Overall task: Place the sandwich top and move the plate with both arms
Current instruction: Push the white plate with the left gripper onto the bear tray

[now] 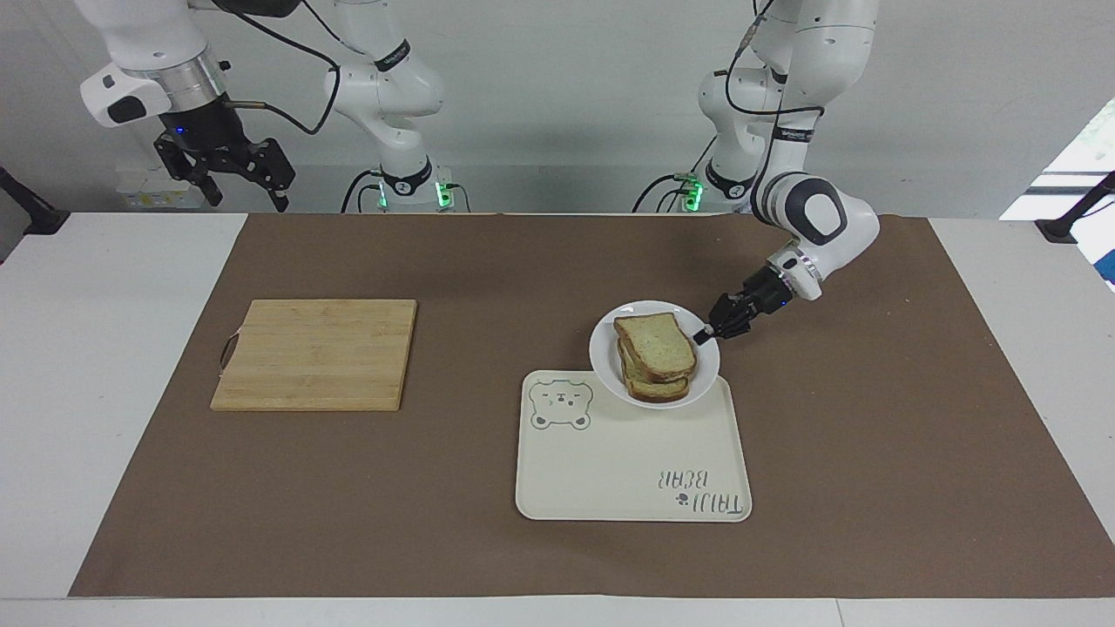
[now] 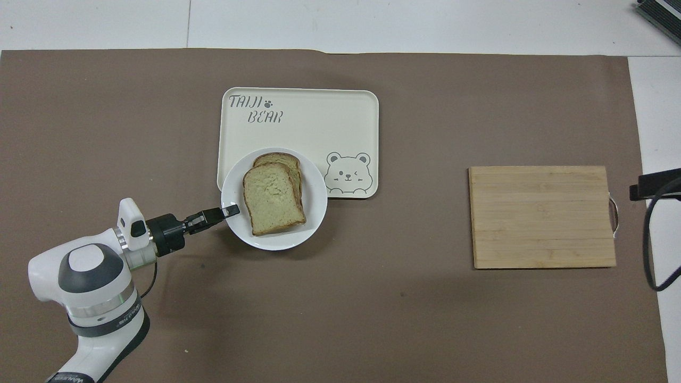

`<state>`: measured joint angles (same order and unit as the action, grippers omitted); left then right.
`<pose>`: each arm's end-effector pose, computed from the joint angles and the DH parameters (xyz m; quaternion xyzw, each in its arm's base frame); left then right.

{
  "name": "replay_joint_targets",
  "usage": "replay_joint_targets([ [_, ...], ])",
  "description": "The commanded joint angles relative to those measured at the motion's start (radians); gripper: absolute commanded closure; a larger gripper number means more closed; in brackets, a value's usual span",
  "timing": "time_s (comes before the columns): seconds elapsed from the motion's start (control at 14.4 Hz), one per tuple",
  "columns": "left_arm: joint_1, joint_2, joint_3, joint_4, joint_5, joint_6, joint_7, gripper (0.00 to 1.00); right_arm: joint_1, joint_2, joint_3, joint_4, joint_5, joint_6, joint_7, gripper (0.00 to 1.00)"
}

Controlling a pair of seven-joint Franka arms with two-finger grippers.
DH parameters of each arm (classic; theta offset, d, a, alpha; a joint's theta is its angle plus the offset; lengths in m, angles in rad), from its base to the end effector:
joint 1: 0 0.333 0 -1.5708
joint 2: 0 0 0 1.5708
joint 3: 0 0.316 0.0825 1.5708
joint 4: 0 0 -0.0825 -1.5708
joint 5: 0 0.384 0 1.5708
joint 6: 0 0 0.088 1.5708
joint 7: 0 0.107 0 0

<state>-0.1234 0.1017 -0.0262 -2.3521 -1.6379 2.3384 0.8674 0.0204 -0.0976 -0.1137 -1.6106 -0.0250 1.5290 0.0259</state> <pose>0.5018 -0.0917 0.2891 0.8563 0.1371 0.1369 0.4788 0.5170 -0.0544 0.6542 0.9981 -0.0600 0.0074 0.0072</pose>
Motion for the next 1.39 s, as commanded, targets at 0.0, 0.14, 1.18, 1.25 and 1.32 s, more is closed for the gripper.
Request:
replay_joint_targets([
  [0.0, 0.005, 0.153, -0.024, 0.204, 0.084, 0.059, -0.149, 1.00, 0.052, -0.021, -0.034, -0.018, -0.016, 0.008, -0.003, 0.00],
  [0.14, 0.005, 0.223, -0.047, 0.315, 0.151, 0.117, -0.255, 1.00, 0.050, -0.022, -0.026, -0.018, 0.002, 0.008, -0.004, 0.00],
  [1.18, -0.022, 0.218, -0.112, 0.387, 0.429, 0.260, -0.268, 0.00, 0.050, -0.033, -0.026, -0.017, 0.004, -0.027, -0.110, 0.00],
  [1.25, -0.021, 0.189, -0.110, 0.378, 0.431, 0.260, -0.268, 0.00, 0.053, -0.028, -0.023, -0.011, 0.007, -0.024, -0.122, 0.00],
  [1.32, -0.013, 0.164, -0.109, 0.373, 0.431, 0.260, -0.268, 0.00, 0.050, -0.021, -0.024, -0.002, 0.014, -0.035, -0.121, 0.00],
])
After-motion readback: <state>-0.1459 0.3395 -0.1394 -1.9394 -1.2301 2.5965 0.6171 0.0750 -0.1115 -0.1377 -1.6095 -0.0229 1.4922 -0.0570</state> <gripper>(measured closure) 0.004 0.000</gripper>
